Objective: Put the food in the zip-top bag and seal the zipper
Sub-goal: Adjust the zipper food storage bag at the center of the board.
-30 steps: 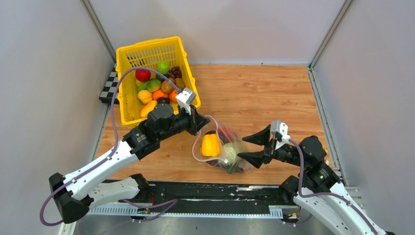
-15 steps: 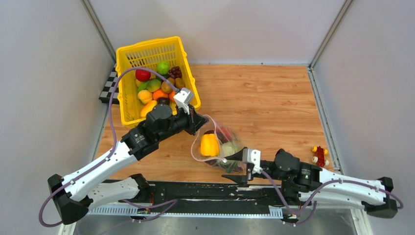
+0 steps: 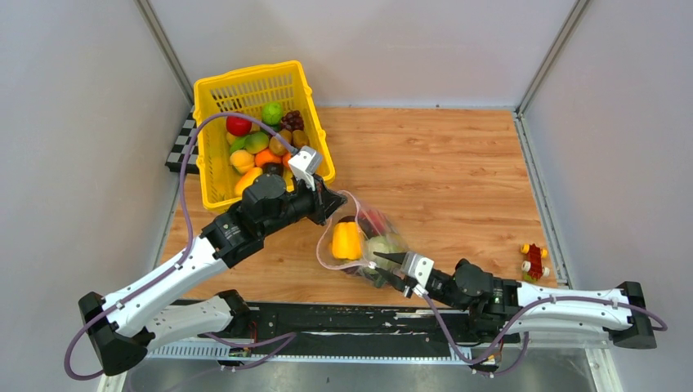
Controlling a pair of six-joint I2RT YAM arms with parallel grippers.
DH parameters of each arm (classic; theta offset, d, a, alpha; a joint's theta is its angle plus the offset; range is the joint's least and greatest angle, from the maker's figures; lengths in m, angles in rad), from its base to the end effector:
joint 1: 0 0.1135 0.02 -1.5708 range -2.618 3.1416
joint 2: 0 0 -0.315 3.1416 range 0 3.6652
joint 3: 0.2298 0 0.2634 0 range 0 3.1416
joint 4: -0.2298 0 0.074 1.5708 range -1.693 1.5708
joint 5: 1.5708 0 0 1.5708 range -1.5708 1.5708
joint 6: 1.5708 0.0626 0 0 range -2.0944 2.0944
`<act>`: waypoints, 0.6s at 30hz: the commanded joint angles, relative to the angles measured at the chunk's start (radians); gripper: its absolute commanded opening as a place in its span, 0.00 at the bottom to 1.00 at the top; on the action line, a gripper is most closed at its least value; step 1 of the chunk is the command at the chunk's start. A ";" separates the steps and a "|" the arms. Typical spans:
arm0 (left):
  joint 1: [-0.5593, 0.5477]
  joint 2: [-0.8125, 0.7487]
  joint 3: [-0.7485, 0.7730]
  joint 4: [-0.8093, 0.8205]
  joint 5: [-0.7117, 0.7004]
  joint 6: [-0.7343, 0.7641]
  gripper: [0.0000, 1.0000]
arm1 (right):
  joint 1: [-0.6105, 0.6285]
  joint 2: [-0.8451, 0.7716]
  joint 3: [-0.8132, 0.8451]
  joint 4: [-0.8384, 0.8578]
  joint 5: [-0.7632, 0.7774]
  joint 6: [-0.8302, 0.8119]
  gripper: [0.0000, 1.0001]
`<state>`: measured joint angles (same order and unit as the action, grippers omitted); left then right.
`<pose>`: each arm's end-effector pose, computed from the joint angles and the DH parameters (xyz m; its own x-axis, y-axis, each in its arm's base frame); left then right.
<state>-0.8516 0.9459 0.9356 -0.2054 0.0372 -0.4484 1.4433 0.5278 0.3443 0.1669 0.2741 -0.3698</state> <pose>0.1473 -0.1717 0.3971 -0.4634 -0.1284 -0.8768 0.6379 0.6384 -0.4306 0.0353 0.1419 0.2821 0.3307 -0.1566 -0.9307 -0.8590 0.3585 -0.3656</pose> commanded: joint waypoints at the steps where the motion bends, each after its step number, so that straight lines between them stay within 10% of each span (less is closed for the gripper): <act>1: -0.002 -0.017 0.034 0.061 0.001 -0.004 0.00 | 0.009 -0.032 -0.019 0.131 0.038 -0.023 0.27; 18: -0.003 -0.037 0.036 0.030 -0.034 0.000 0.00 | 0.009 -0.109 0.003 0.068 0.082 0.023 0.00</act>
<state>-0.8516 0.9455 0.9356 -0.2050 0.0345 -0.4488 1.4456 0.4915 0.3241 0.2222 0.2920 -0.3824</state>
